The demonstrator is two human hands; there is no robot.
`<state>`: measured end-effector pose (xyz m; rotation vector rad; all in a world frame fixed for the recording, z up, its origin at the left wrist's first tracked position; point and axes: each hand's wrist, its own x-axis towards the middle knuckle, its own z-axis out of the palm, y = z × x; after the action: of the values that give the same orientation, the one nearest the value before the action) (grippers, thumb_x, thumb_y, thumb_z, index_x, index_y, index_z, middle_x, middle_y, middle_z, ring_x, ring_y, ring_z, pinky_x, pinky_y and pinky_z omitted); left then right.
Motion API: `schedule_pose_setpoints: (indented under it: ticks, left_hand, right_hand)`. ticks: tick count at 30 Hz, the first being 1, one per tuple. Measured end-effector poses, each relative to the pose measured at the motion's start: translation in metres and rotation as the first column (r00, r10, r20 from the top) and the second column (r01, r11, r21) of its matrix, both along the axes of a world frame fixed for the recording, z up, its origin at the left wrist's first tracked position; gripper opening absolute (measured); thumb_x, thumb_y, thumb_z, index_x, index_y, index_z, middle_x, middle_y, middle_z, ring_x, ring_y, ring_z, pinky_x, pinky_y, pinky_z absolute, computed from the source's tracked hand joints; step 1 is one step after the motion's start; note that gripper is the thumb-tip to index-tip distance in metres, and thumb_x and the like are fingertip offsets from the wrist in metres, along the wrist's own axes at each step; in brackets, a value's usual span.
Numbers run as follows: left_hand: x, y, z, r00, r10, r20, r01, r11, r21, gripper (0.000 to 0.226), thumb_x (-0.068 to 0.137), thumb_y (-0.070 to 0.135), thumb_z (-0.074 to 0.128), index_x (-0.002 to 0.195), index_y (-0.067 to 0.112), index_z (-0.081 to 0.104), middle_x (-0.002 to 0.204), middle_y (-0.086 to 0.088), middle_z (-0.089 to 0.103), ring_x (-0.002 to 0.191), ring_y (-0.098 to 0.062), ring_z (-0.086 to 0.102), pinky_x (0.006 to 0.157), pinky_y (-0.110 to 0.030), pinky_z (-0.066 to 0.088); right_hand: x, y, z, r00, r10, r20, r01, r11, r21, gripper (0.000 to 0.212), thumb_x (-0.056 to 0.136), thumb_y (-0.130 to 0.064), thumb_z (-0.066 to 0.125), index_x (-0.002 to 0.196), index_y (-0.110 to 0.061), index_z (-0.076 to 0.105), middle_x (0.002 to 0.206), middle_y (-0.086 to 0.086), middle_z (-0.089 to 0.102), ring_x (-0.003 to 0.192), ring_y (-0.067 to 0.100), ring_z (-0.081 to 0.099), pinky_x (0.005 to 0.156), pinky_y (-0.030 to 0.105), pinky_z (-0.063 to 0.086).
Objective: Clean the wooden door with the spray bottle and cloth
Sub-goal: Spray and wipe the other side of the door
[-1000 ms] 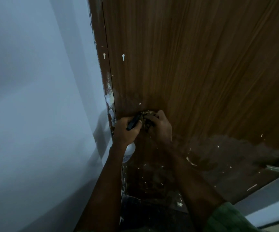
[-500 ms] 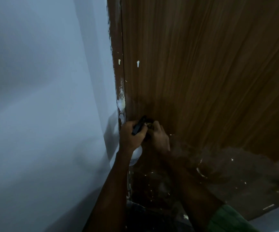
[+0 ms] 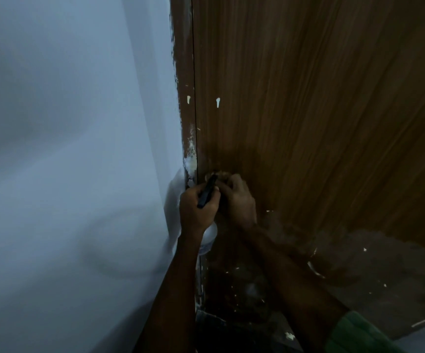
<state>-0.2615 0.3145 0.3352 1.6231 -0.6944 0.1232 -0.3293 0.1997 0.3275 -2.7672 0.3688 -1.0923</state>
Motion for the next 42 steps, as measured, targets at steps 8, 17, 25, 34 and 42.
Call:
schedule_pose_setpoints:
  ticks: [8,17,25,34,42]
  left_hand:
    - [0.009,-0.001,0.001,0.998,0.069,-0.004,-0.069,0.998,0.016,0.046,0.089,0.056,0.064,0.092,0.012,0.079,0.074,-0.001,0.075,0.069,-0.017,0.072,0.065,-0.037,0.062]
    - [0.006,0.017,0.003,0.997,0.075,-0.026,-0.077,0.994,-0.077,0.030,0.091,0.055,0.060,0.071,0.033,0.061,0.058,0.013,0.059,0.053,-0.013,0.060,0.054,-0.026,0.045]
    - [0.005,0.023,0.013,0.990,0.142,0.021,-0.139,0.984,-0.110,0.029,0.097,0.005,0.072,0.070,0.011,0.064,0.057,0.016,0.051,0.052,0.004,0.057,0.051,-0.006,0.038]
    - [0.002,0.028,0.006,0.996,0.086,-0.037,-0.089,0.993,-0.075,0.014,0.099,0.004,0.070,0.089,-0.004,0.074,0.068,0.000,0.063,0.061,-0.002,0.060,0.057,-0.005,0.045]
    - [-0.007,0.030,-0.042,0.997,0.048,-0.060,-0.048,0.999,0.001,0.033,0.092,0.042,0.066,0.063,0.030,0.057,0.051,0.012,0.052,0.049,-0.005,0.049,0.051,-0.023,0.039]
  right_hand:
    - [0.015,0.007,-0.015,0.989,0.072,-0.127,-0.071,0.997,0.010,0.047,0.098,-0.023,0.065,0.142,-0.018,0.049,0.132,0.009,0.050,0.105,0.022,0.055,0.079,0.041,0.060]
    - [0.041,0.014,0.045,0.993,-0.060,0.103,0.062,0.998,-0.023,0.056,0.094,-0.028,0.068,0.146,-0.017,0.050,0.129,0.016,0.047,0.107,0.023,0.051,0.071,0.023,0.045]
    - [0.039,0.019,0.038,1.000,-0.007,0.018,0.008,1.000,-0.017,0.051,0.092,-0.027,0.075,0.138,-0.021,0.054,0.131,0.013,0.047,0.106,0.025,0.057,0.081,0.032,0.059]
    - [0.037,0.020,-0.017,0.973,0.014,-0.231,-0.024,0.999,-0.039,0.053,0.097,-0.021,0.066,0.146,-0.027,0.046,0.136,0.015,0.043,0.104,0.032,0.062,0.076,0.042,0.062]
    - [0.019,0.023,0.011,0.992,-0.119,0.047,0.114,0.990,0.087,0.048,0.092,-0.031,0.057,0.138,-0.018,0.058,0.127,0.012,0.051,0.104,0.025,0.057,0.074,0.028,0.053]
